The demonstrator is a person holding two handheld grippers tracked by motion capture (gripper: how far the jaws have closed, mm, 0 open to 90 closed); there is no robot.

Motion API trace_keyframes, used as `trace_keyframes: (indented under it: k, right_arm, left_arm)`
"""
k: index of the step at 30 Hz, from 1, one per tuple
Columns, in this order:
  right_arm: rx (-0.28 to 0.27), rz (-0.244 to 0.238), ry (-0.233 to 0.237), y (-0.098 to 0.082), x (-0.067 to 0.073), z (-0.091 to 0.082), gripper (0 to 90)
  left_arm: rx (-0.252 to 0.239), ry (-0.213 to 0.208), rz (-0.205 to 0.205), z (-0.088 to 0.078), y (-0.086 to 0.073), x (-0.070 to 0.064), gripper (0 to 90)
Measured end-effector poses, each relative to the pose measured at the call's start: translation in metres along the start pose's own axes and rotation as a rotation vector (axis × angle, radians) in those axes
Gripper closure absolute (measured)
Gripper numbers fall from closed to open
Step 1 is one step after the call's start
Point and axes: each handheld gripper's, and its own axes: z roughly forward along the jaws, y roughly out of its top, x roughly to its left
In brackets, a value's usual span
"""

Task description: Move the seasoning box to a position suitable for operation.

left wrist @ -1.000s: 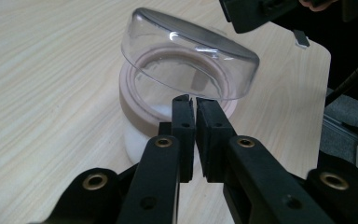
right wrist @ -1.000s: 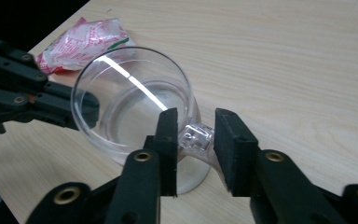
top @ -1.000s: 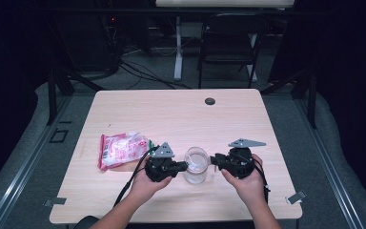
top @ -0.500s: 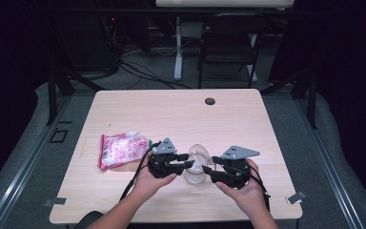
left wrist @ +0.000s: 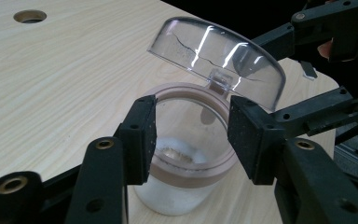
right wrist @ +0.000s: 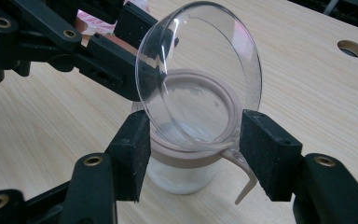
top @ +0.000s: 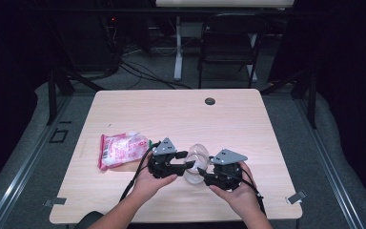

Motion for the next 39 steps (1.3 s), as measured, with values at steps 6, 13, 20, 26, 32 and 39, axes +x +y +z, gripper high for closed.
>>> trace_keyframes:
  k: [6, 13, 20, 26, 32, 39]
  right_arm:
    - [0.0, 0.003, 0.006, 0.0, -0.001, 0.0, 43.5]
    - [-0.005, 0.015, 0.013, -0.001, -0.002, -0.001, 43.7]
    - [-0.012, 0.027, 0.018, -0.001, -0.003, -0.001, 44.0]
    - [-0.012, 0.032, 0.013, -0.003, -0.005, -0.002, 46.4]
    - [-0.011, 0.066, 0.016, -0.005, -0.012, -0.005, 50.7]
    - [0.019, 0.136, 0.003, -0.013, -0.028, -0.005, 58.9]
  left_arm:
    - [0.013, 0.026, 0.009, 0.001, -0.001, 0.002, 49.8]
    - [0.052, 0.075, 0.029, 0.005, -0.004, 0.004, 48.7]
    - [0.069, 0.06, -0.01, 0.011, -0.01, 0.008, 49.6]
    - [0.058, 0.045, -0.01, 0.013, -0.012, 0.008, 53.9]
    - [0.053, 0.044, -0.013, 0.012, -0.012, 0.008, 54.0]
    - [0.041, 0.047, -0.009, 0.013, -0.013, 0.007, 53.6]
